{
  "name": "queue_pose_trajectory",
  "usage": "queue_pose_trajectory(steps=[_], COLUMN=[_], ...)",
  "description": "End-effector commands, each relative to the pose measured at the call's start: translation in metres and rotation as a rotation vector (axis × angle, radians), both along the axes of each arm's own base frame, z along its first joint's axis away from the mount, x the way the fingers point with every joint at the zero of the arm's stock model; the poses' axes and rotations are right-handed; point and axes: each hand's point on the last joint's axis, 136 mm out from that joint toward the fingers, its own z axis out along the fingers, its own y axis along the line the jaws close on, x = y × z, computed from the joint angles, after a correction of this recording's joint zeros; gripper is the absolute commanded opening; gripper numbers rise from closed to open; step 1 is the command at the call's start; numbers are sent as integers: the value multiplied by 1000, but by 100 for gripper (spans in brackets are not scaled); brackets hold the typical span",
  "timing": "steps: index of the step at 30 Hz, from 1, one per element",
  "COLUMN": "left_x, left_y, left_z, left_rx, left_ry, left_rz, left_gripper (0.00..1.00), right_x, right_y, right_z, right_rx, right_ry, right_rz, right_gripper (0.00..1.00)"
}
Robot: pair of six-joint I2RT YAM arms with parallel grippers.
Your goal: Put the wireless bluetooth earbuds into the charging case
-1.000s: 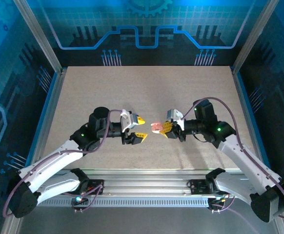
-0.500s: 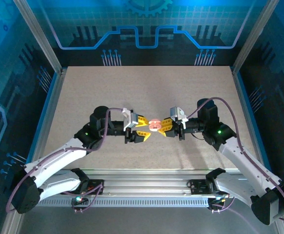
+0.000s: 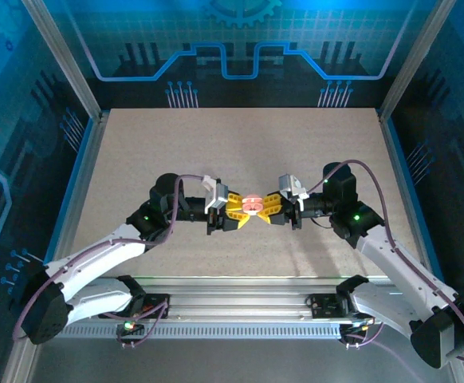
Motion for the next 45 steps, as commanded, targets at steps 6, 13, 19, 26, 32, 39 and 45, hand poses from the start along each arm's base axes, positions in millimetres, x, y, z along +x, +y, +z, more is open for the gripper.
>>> queue_pose_trajectory(steps=[6, 13, 19, 26, 32, 39, 45], left_x=[-10, -9, -3, 27, 47, 60, 69], left_y=[-6, -6, -4, 12, 35, 56, 63], left_z=[16, 11, 7, -21, -54, -84, -101], left_rx=[-42, -17, -7, 69, 129, 193, 238], left_ry=[-25, 0, 12, 56, 108, 122, 162], left_rz=[-64, -56, -17, 225, 427, 569, 630], left_gripper=[28, 20, 17, 16, 16, 16, 15], right_x=[-2, 0, 3, 23, 34, 50, 76], right_y=[-1, 0, -3, -20, -34, -43, -41], right_z=[6, 0, -5, -29, -59, -87, -107], right_rx=[23, 7, -21, -140, -227, -336, -464], right_ry=[-13, 15, 20, 148, 353, 532, 738], right_rz=[16, 5, -38, -239, -387, -511, -577], right_gripper=[16, 17, 32, 52, 55, 55, 54])
